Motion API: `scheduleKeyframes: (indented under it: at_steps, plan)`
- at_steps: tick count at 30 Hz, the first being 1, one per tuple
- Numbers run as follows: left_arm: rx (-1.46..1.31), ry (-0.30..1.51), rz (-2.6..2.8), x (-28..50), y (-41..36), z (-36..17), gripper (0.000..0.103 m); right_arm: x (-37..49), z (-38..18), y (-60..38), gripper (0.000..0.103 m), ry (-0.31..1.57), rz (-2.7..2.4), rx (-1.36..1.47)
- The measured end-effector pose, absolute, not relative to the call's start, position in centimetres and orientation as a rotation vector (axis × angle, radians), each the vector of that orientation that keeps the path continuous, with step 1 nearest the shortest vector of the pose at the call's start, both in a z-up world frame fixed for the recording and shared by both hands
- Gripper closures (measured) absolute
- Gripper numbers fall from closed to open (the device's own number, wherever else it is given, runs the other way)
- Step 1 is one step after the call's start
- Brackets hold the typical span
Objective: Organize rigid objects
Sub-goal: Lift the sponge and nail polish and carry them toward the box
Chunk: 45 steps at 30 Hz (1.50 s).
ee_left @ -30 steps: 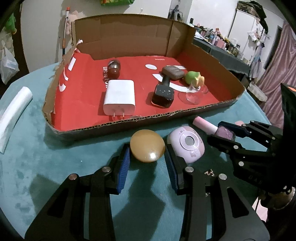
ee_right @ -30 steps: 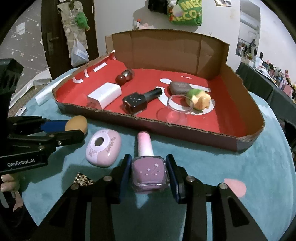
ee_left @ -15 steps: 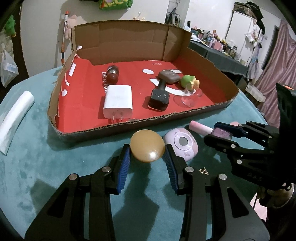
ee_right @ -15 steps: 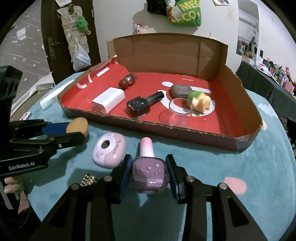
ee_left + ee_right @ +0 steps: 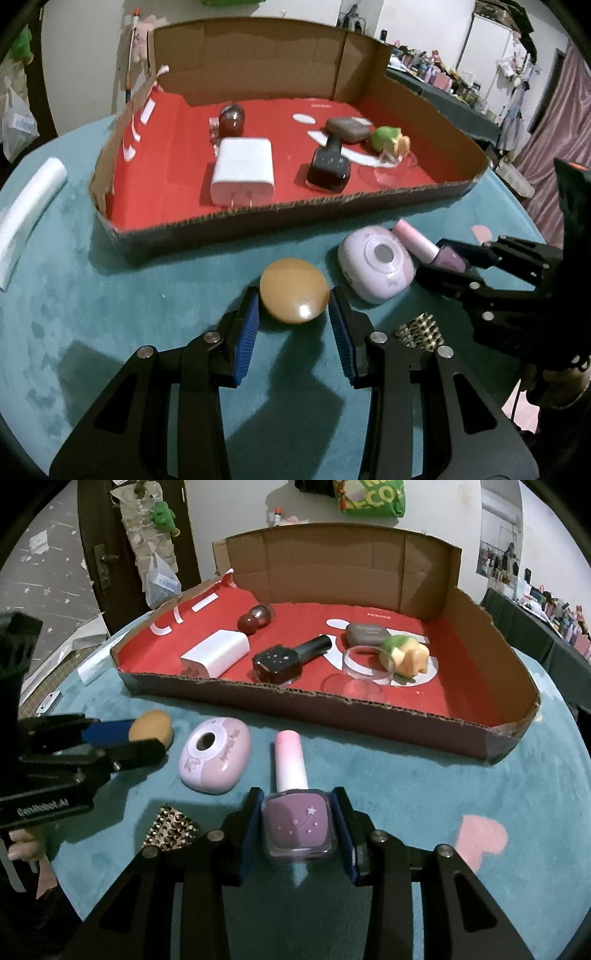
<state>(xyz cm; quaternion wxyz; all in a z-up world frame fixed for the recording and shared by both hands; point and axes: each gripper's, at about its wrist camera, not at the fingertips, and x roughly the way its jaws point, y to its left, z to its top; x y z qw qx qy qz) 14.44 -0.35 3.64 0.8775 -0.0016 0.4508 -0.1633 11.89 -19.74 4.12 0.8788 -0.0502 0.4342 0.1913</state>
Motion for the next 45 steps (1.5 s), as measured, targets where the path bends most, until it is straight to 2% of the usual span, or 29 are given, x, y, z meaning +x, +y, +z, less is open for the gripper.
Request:
scheduleKeyframes:
  at_steps: [2,4,6,9,15,17,18,19,21,34,45]
  plan:
    - [-0.006,0.937,-0.342,14.3,-0.2,3.5,0.066,11.9,4.0,-19.7,0.052,0.91,0.401,-0.11]
    - [-0.007,0.934,-0.352,14.2,-0.3,3.6,0.054,11.7,4.0,-19.5,0.043,0.906,0.404,-0.117]
    - [-0.005,0.922,-0.349,14.0,-0.4,3.7,0.048,11.7,4.0,-19.5,0.042,0.906,0.401,-0.122]
    - [0.0,0.921,-0.342,14.0,-0.4,3.6,0.048,11.8,4.0,-19.6,0.042,0.905,0.4,-0.114]
    - [0.021,0.918,-0.332,14.1,-0.7,3.4,0.048,12.3,3.9,-19.0,0.042,0.905,0.389,-0.151]
    - [0.035,0.913,-0.329,14.2,-1.0,3.3,0.056,12.3,3.9,-18.8,0.045,0.902,0.392,-0.164]
    - [0.041,0.913,-0.327,14.2,-1.1,3.3,0.064,12.3,3.9,-18.6,0.049,0.898,0.396,-0.174]
    - [0.051,0.912,-0.318,14.3,-1.2,3.3,0.067,12.2,4.0,-18.6,0.057,0.893,0.398,-0.178]
    - [0.052,0.913,-0.32,14.2,-1.2,3.3,0.067,12.1,4.1,-18.7,0.065,0.882,0.395,-0.177]
    - [0.03,0.89,-0.34,13.7,-0.9,4.6,0.067,11.2,5.1,-19.9,0.065,0.84,0.39,-0.127]
    - [0.001,0.843,-0.371,14.0,-0.6,7.2,0.067,11.4,8.6,-20.5,0.065,0.774,0.434,-0.07]
